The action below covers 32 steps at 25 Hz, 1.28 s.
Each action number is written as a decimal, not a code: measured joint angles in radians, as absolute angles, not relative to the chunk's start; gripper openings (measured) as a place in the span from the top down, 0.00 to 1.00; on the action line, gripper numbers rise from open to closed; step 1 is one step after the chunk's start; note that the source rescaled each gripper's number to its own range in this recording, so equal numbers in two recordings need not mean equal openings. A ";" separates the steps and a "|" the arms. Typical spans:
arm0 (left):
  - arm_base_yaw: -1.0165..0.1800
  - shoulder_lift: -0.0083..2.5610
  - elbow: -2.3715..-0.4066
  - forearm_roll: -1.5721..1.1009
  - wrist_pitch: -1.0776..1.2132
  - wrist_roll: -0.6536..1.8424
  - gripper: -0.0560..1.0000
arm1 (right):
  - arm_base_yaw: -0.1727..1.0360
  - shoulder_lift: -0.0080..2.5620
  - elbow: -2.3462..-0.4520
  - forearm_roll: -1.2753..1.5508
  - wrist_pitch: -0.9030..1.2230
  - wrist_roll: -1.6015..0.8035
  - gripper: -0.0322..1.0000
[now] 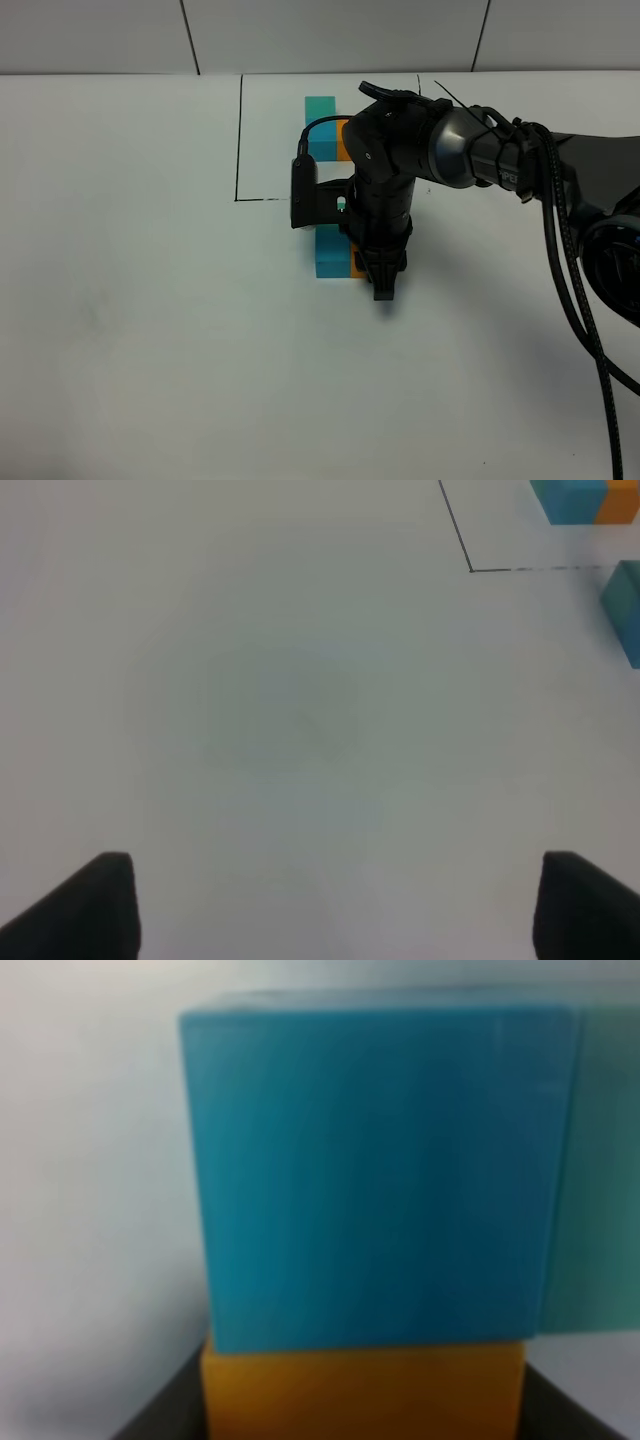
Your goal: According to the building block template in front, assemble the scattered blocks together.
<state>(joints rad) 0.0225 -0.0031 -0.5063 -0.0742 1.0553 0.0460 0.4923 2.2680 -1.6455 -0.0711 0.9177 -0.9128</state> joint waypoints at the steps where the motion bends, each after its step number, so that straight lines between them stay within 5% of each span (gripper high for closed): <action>1: 0.022 -0.003 -0.506 -0.074 1.055 0.046 0.18 | 0.492 2.268 -1.646 -0.071 0.918 -0.913 0.96; 5: 0.022 -0.003 -0.506 -0.074 1.055 0.046 0.18 | 0.492 2.266 -1.646 -0.072 0.911 -0.925 0.95; 7: 0.022 -0.003 -0.506 -0.074 1.055 0.046 0.18 | 0.492 2.265 -1.645 -0.074 0.894 -0.931 0.86; 13: 0.022 -0.003 -0.506 -0.074 1.055 0.046 0.18 | 0.482 2.209 -1.644 -0.070 0.878 -0.930 0.19; 16: 0.022 -0.003 -0.506 -0.074 1.055 0.046 0.18 | 0.473 2.147 -1.644 -0.066 0.879 -0.903 0.01; 21: 0.022 -0.003 -0.506 -0.074 1.056 0.046 0.18 | 0.365 2.013 -1.615 0.046 0.866 -0.669 0.00; 32: 0.022 -0.003 -0.506 -0.074 1.056 0.046 0.18 | -0.231 1.547 -1.133 0.119 0.677 -0.262 0.00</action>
